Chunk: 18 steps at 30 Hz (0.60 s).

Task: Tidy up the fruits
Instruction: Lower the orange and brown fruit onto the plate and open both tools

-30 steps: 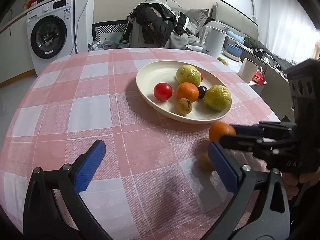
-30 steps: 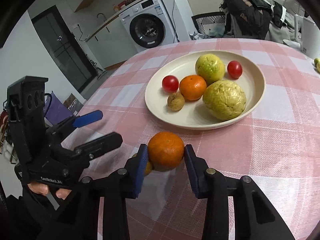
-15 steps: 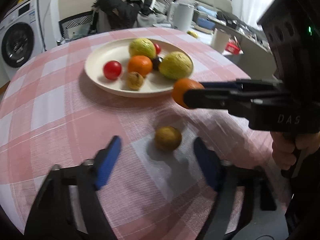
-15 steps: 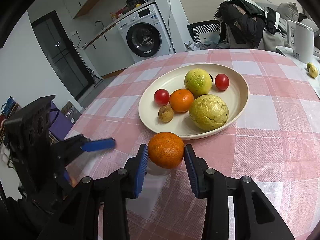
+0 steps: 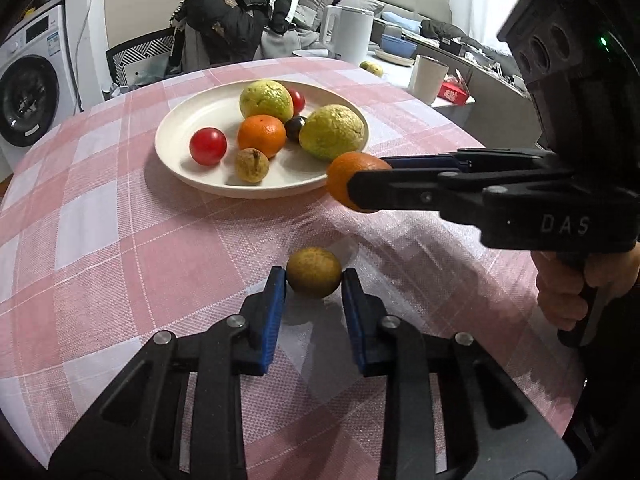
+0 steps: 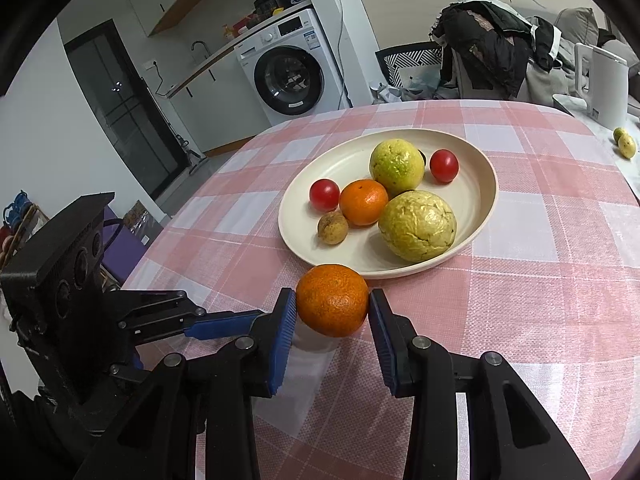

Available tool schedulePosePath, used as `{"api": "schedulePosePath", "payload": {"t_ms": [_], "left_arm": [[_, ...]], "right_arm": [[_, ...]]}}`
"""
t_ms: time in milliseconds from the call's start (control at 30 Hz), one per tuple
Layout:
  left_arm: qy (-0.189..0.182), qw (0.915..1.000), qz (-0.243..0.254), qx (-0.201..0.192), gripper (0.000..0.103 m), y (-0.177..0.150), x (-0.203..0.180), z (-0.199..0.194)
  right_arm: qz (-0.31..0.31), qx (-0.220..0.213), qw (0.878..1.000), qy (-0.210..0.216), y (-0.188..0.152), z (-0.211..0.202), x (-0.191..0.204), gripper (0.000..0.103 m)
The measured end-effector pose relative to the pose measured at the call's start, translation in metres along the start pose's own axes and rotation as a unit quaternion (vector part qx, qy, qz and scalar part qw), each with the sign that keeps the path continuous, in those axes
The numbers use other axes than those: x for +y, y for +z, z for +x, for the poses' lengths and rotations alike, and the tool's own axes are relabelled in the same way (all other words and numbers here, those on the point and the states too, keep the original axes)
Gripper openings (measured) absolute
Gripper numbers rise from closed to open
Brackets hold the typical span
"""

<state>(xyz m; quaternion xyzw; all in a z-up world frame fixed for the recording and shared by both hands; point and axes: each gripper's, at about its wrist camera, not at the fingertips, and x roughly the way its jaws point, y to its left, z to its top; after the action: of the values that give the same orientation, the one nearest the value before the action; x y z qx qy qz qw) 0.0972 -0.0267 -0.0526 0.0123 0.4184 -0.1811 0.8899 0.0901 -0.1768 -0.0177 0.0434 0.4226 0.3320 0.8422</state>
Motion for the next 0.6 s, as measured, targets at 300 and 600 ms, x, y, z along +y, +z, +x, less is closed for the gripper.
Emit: {"api": "schedulePosePath", "payload": {"t_ms": [300, 600], "left_arm": [[0.019, 0.9984, -0.030, -0.044, 0.026, 0.010, 0.017, -0.016], [0.064, 0.9934, -0.059, -0.074, 0.026, 0.037, 0.039, -0.010]], "right_arm": [[0.000, -0.042, 0.999, -0.021, 0.004, -0.017, -0.004, 0.038], [0.011, -0.082, 0.994, -0.067, 0.012, -0.029, -0.017, 0.038]]}}
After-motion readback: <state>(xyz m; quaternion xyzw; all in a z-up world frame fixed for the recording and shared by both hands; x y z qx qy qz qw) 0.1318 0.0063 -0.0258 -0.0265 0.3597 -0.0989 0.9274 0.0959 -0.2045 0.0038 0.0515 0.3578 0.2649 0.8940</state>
